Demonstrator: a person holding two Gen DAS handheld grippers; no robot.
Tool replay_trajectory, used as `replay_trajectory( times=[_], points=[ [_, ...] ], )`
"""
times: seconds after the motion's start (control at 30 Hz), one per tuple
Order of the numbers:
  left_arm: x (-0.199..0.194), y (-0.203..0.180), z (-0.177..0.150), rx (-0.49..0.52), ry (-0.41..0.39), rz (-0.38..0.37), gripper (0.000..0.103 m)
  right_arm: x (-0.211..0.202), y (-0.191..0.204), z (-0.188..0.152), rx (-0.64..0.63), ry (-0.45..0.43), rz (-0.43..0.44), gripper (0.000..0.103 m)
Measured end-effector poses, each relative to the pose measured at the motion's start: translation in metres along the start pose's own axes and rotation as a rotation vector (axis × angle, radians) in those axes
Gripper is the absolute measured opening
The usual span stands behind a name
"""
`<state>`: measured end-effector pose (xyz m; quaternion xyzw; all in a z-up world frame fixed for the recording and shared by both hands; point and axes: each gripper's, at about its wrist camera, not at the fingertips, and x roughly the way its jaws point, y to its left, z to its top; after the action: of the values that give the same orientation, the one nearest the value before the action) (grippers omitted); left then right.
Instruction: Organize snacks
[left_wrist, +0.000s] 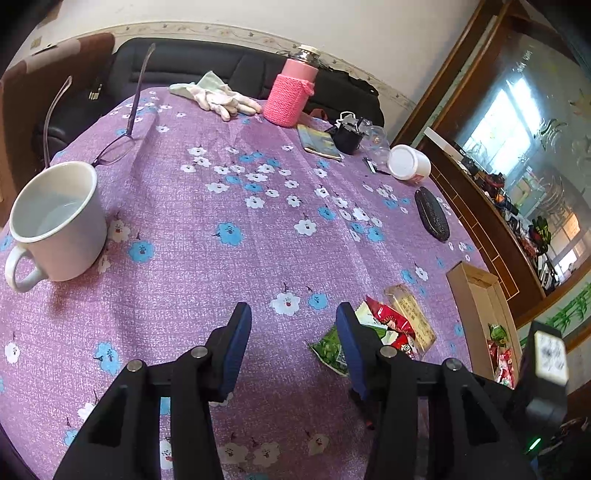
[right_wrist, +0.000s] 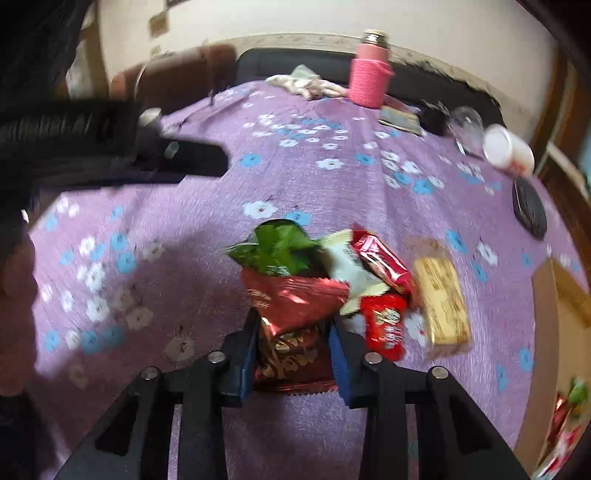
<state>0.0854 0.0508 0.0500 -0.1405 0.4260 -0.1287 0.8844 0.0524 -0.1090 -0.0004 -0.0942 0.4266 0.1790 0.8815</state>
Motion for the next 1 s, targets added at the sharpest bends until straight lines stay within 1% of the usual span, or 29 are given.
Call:
replay_trajectory(
  times=[0.07, 0.13, 0.17, 0.23, 0.27, 0.3, 0.4, 0.5, 0.67, 0.73, 0.77, 0.8, 0.83, 0.87, 0.93, 1.0],
  points=[
    [0.003, -0.003, -0.001, 0.01, 0.013, -0.009, 0.047, -0.01, -0.014, -0.003, 0.074, -0.04, 0.082, 0.036],
    [0.006, -0.007, -0.002, 0.028, 0.023, -0.026, 0.047, -0.025, -0.034, -0.006, 0.164, -0.101, 0.159, 0.036],
    [0.008, -0.01, -0.003, 0.042, 0.029, -0.035, 0.047, -0.03, -0.041, -0.006, 0.197, -0.122, 0.171, 0.036],
    [0.011, -0.019, -0.007, 0.085, 0.041, -0.054, 0.051, -0.04, -0.063, -0.006, 0.277, -0.18, 0.187, 0.036],
    [0.012, -0.024, -0.008, 0.109, 0.044, -0.057, 0.057, -0.044, -0.075, -0.006, 0.316, -0.202, 0.176, 0.036],
    [0.014, -0.03, -0.011, 0.143, 0.045, -0.053, 0.06, -0.047, -0.084, -0.007, 0.349, -0.213, 0.169, 0.036],
    [0.021, -0.042, -0.016, 0.208, 0.056, -0.038, 0.063, -0.047, -0.102, -0.009, 0.432, -0.215, 0.207, 0.036],
    [0.032, -0.048, -0.022, 0.248, 0.079, -0.014, 0.063, -0.046, -0.102, -0.009, 0.447, -0.207, 0.226, 0.036],
    [0.046, -0.051, -0.029, 0.293, 0.111, 0.015, 0.063, -0.049, -0.099, -0.007, 0.441, -0.223, 0.233, 0.036],
    [0.051, -0.055, -0.031, 0.315, 0.113, 0.035, 0.063, -0.05, -0.1, -0.009, 0.448, -0.222, 0.243, 0.036],
    [0.054, -0.057, -0.032, 0.32, 0.105, 0.052, 0.062, -0.049, -0.1, -0.009, 0.451, -0.219, 0.248, 0.036],
    [0.055, -0.058, -0.032, 0.32, 0.1, 0.064, 0.054, -0.048, -0.1, -0.009, 0.451, -0.217, 0.246, 0.036],
    [0.059, -0.057, -0.032, 0.319, 0.107, 0.079, 0.049, -0.048, -0.1, -0.009, 0.45, -0.216, 0.246, 0.036],
    [0.059, -0.058, -0.032, 0.327, 0.095, 0.096, 0.044, -0.048, -0.1, -0.009, 0.448, -0.216, 0.25, 0.036],
    [0.059, -0.059, -0.034, 0.341, 0.087, 0.121, 0.042, -0.049, -0.099, -0.009, 0.443, -0.217, 0.247, 0.036],
    [0.057, -0.058, -0.033, 0.332, 0.073, 0.137, 0.04, -0.049, -0.098, -0.009, 0.438, -0.217, 0.242, 0.036]
  ],
)
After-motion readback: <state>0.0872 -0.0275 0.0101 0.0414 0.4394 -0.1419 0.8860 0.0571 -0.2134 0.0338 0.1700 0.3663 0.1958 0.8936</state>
